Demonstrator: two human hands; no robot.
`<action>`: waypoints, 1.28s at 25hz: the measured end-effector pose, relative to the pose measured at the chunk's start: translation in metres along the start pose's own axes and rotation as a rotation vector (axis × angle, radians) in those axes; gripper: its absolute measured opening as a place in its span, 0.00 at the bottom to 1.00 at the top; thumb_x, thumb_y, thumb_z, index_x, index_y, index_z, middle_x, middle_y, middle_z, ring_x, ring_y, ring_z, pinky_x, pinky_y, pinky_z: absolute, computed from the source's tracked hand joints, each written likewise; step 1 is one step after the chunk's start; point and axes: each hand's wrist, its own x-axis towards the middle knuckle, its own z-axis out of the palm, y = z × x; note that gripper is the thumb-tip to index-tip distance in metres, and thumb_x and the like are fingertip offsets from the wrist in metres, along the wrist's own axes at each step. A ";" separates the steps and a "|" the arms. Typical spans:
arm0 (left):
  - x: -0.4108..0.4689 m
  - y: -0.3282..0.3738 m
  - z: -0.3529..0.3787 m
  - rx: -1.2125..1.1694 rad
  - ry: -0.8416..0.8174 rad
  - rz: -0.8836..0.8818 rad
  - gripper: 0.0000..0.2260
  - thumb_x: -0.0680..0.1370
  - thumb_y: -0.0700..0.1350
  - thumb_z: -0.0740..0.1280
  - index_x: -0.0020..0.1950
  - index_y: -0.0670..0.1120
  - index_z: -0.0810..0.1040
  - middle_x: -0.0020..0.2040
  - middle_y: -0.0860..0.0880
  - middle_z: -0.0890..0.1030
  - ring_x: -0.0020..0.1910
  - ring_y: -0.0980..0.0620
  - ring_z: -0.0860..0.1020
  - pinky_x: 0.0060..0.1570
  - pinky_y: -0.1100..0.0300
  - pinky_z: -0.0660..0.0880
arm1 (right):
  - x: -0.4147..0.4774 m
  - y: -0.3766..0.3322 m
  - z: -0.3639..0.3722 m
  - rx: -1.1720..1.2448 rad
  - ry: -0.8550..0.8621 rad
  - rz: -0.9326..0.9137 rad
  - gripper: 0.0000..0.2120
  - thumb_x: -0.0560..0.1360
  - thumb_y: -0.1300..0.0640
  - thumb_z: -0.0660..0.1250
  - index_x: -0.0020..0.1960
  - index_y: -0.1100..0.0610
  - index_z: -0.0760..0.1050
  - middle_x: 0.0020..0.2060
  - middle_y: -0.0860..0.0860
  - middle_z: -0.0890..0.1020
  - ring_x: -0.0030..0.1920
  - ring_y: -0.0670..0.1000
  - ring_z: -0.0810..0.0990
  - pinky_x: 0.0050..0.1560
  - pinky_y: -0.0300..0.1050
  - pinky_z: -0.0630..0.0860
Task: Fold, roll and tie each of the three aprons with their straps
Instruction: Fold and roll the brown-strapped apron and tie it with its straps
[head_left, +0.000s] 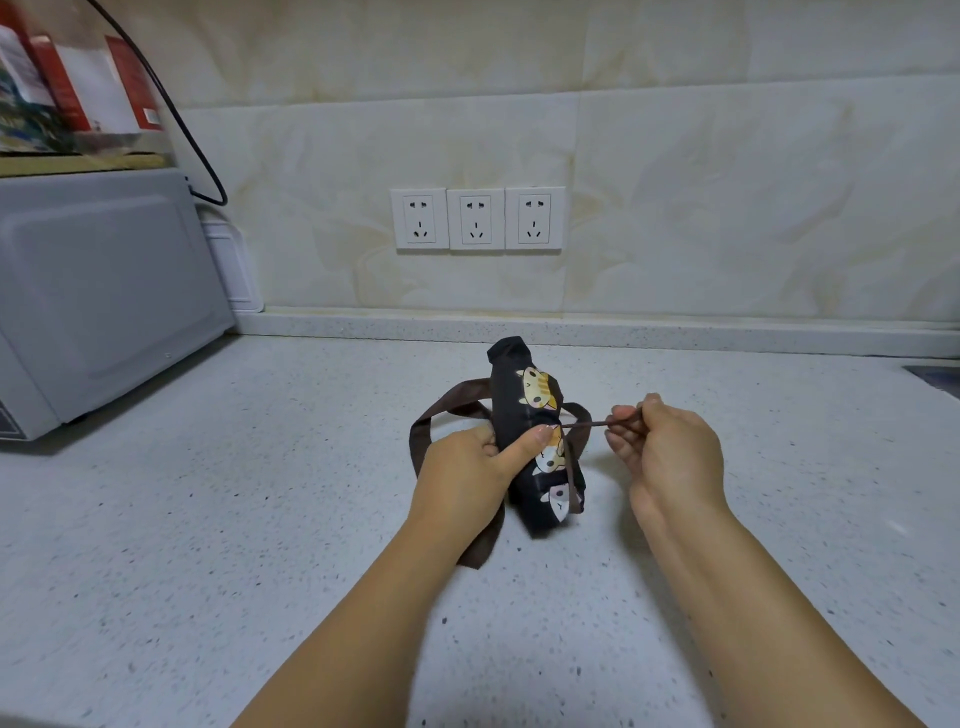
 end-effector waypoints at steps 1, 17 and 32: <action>0.001 0.000 -0.001 -0.008 -0.005 -0.023 0.21 0.70 0.69 0.66 0.36 0.51 0.78 0.29 0.46 0.74 0.28 0.58 0.70 0.33 0.65 0.66 | -0.004 0.001 0.003 -0.008 -0.009 -0.039 0.15 0.83 0.59 0.56 0.39 0.59 0.71 0.31 0.53 0.78 0.30 0.47 0.78 0.39 0.40 0.79; -0.005 -0.001 -0.006 0.147 0.153 0.098 0.08 0.70 0.56 0.74 0.42 0.53 0.81 0.43 0.57 0.76 0.38 0.62 0.74 0.36 0.72 0.67 | -0.022 0.016 0.009 -0.685 -0.487 -0.250 0.10 0.82 0.53 0.57 0.46 0.56 0.71 0.43 0.42 0.85 0.41 0.43 0.82 0.41 0.35 0.74; -0.005 0.004 -0.023 -0.196 -0.103 0.162 0.09 0.79 0.39 0.66 0.51 0.51 0.85 0.44 0.55 0.86 0.48 0.58 0.83 0.51 0.64 0.75 | -0.020 0.013 0.004 -0.479 -0.594 -0.171 0.04 0.73 0.58 0.73 0.39 0.53 0.84 0.53 0.42 0.79 0.46 0.50 0.82 0.39 0.39 0.78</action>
